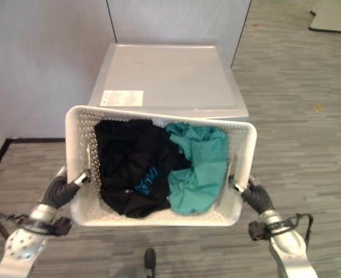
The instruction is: Grab the laundry basket,head to the washer,open it,put in the laundry and shut it.
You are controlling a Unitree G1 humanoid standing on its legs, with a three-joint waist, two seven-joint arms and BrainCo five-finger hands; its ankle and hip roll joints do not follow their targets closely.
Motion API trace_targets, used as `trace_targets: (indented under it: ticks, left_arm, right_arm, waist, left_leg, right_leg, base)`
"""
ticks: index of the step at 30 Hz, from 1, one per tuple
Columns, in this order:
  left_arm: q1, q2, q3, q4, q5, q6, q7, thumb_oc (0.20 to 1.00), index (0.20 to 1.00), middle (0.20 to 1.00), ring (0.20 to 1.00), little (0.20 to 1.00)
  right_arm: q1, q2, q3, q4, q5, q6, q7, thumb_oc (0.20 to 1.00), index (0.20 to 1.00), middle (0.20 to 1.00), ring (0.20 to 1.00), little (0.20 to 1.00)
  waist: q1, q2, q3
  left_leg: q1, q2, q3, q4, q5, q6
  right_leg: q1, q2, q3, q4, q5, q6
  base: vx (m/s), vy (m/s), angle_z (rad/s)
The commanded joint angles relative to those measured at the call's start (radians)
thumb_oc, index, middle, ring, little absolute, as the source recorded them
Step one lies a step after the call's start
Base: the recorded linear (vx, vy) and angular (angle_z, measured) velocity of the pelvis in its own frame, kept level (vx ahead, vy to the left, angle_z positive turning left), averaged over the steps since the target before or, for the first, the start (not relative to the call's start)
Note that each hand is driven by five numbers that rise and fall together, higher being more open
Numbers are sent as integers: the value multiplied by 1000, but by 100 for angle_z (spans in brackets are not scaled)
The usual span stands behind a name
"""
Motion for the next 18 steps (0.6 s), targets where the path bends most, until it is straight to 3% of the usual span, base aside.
trace_targets:
  ticks: [1, 4, 5, 6, 9, 10, 11, 13, 14, 15, 16, 17, 18]
  left_arm:
    - [-76, 112, 336, 176, -153, 9, 77, 200, 200, 200, 200, 200]
    - [-138, 174, 287, 207, -166, 12, 71, 200, 200, 200, 200, 200]
    - [-234, 236, 197, 256, -264, 25, 45, 200, 200, 200, 200, 200]
    - [-425, 319, 39, 385, -332, 31, 49, 200, 200, 200, 200, 200]
    - [-661, 386, -166, 545, -430, 42, 49, 200, 200, 200, 200, 200]
    - [-664, 387, -167, 547, -430, 41, 49, 200, 200, 200, 200, 200]
    - [-850, 422, -311, 663, -472, 48, 67, 200, 200, 200, 200, 200]
    - [-1064, 430, -479, 786, -491, 55, 72, 200, 200, 200, 200, 200]
    - [-1077, 431, -489, 796, -493, 52, 72, 200, 200, 200, 200, 200]
    - [-1246, 425, -623, 903, -508, 58, 75, 200, 200, 200, 200, 200]
    - [-1318, 406, -673, 961, -525, 63, 81, 200, 200, 200, 200, 200]
    - [-1443, 371, -765, 1055, -531, 70, 92, 200, 200, 200, 200, 200]
    - [-1441, 375, -759, 1060, -533, 68, 91, 200, 200, 200, 200, 200]
  right_arm:
    - [-35, -184, -376, 233, 76, 4, -88, 200, 200, 200, 200, 200]
    - [-73, -236, -365, 265, 109, 5, -88, 200, 200, 200, 200, 200]
    - [-127, -323, -326, 325, 169, 25, -78, 200, 200, 200, 200, 200]
    - [-223, -452, -247, 433, 216, 45, -62, 200, 200, 200, 200, 200]
    - [-358, -636, -143, 570, 285, 61, -44, 200, 200, 200, 200, 200]
    - [-360, -636, -142, 572, 285, 60, -44, 200, 200, 200, 200, 200]
    - [-465, -724, -52, 657, 310, 76, -43, 200, 200, 200, 200, 200]
    - [-615, -786, 67, 744, 336, 79, -42, 200, 200, 200, 200, 200]
    - [-633, -785, 81, 754, 337, 76, -42, 200, 200, 200, 200, 200]
    - [-795, -813, 209, 846, 351, 79, -62, 200, 200, 200, 200, 200]
    - [-904, -805, 304, 897, 342, 81, -67, 200, 200, 200, 200, 200]
    - [-1103, -758, 453, 984, 326, 76, -98, 200, 200, 200, 200, 200]
    - [-1139, -754, 486, 998, 329, 74, -98, 200, 200, 200, 200, 200]
  waist:
    - [10, 43, -92]
    - [9, 40, -94]
    - [4, 37, -101]
    - [3, 34, -101]
    - [2, 33, -90]
    - [2, 33, -89]
    - [-5, 32, -83]
    - [-11, 28, -74]
    - [-14, 27, -73]
    - [-20, 22, -57]
    - [-19, 19, -38]
    - [-4, 11, -13]
    - [-16, 16, -14]
  left_leg:
    - [27, 131, -50, 137, -162, -57]
    - [30, 134, -61, 131, -157, -61]
    - [36, 140, -70, 123, -153, -69]
    - [32, 149, -86, 113, -128, -82]
    - [28, 169, -101, 108, -106, -100]
    - [28, 169, -102, 108, -106, -100]
    - [17, 183, -111, 117, -90, -115]
    - [-16, 202, -121, 153, -80, -131]
    - [-20, 203, -124, 157, -82, -132]
    - [-73, 220, -132, 244, -49, -144]
    - [-137, 223, -161, 357, 0, -152]
    - [-206, 209, -164, 482, 25, -139]
    - [-213, 209, -168, 490, 22, -138]
  right_leg:
    - [-125, 13, -9, 48, 43, -28]
    - [-119, 18, -17, 49, 39, -28]
    - [-113, 24, -24, 55, 28, -27]
    - [-115, 33, -34, 67, 26, -32]
    - [-116, 49, -56, 88, 9, -42]
    - [-116, 49, -56, 88, 9, -42]
    - [-116, 64, -70, 100, -2, -53]
    - [-118, 85, -87, 114, -22, -71]
    - [-119, 86, -89, 115, -23, -72]
    - [-113, 115, -101, 130, -45, -102]
    - [-111, 127, -108, 140, -47, -120]
    - [-100, 142, -110, 139, -54, -134]
    - [-102, 143, -113, 139, -54, -134]
  base:
    - [-2, -17, 3]
    - [6, -53, 6]
    - [-1, -116, 17]
    - [-9, -138, 31]
    - [-21, -100, 52]
    - [-25, -125, 38]
    - [-29, -135, 8]
    - [-29, -149, 34]
    - [-23, -156, 70]
    - [-51, -167, 55]
    - [-76, -246, 39]
    - [-64, -146, 54]
    - [42, -94, 60]
